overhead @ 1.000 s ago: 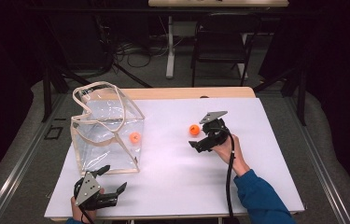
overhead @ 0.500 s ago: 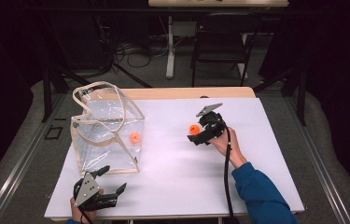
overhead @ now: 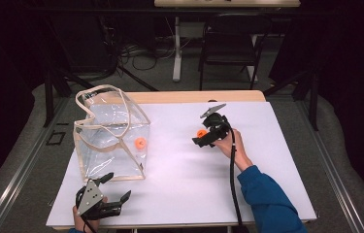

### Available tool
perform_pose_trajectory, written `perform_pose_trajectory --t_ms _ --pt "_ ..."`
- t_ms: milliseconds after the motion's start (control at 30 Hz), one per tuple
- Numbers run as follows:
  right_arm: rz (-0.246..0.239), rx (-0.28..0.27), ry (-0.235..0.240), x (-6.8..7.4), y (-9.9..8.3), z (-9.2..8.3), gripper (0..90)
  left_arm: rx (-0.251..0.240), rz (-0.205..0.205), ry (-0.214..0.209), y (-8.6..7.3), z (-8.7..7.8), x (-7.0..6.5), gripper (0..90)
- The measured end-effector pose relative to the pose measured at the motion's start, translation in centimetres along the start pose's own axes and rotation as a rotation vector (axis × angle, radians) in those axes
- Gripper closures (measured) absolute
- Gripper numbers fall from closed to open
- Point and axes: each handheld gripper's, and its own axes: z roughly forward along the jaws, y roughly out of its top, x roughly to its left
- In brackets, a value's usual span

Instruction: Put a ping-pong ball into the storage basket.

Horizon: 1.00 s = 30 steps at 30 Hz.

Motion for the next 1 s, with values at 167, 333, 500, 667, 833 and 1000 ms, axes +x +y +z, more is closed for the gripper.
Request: perform_pose_trajectory --t_ms 167,333,500,667,833,1000 --pt "0.010 -0.003 0.003 -0.2 0.0 0.5 0.0 -0.001 -0.001 0.002 0.0 0.0 0.0 16.0" --pt "0.014 0.004 -0.001 -0.4 -0.1 1.2 0.0 0.002 -0.002 0.000 0.0 0.0 0.0 16.0" --pt "0.027 0.013 -0.022 -0.6 -0.2 1.7 0.7 -0.001 -0.005 0.006 -0.1 -0.1 0.0 16.0" --pt "0.029 0.044 -0.028 -0.5 -0.2 2.3 11.1 0.004 0.000 0.000 0.0 0.0 0.0 16.0" --pt "0.028 0.038 -0.047 -0.5 -0.2 2.7 17.8 0.004 -0.001 0.000 -0.1 0.0 0.0 16.0" --pt "0.035 0.062 -0.060 -0.6 -0.4 3.0 26.0 0.003 0.000 0.001 -0.1 -0.1 0.0 16.0"
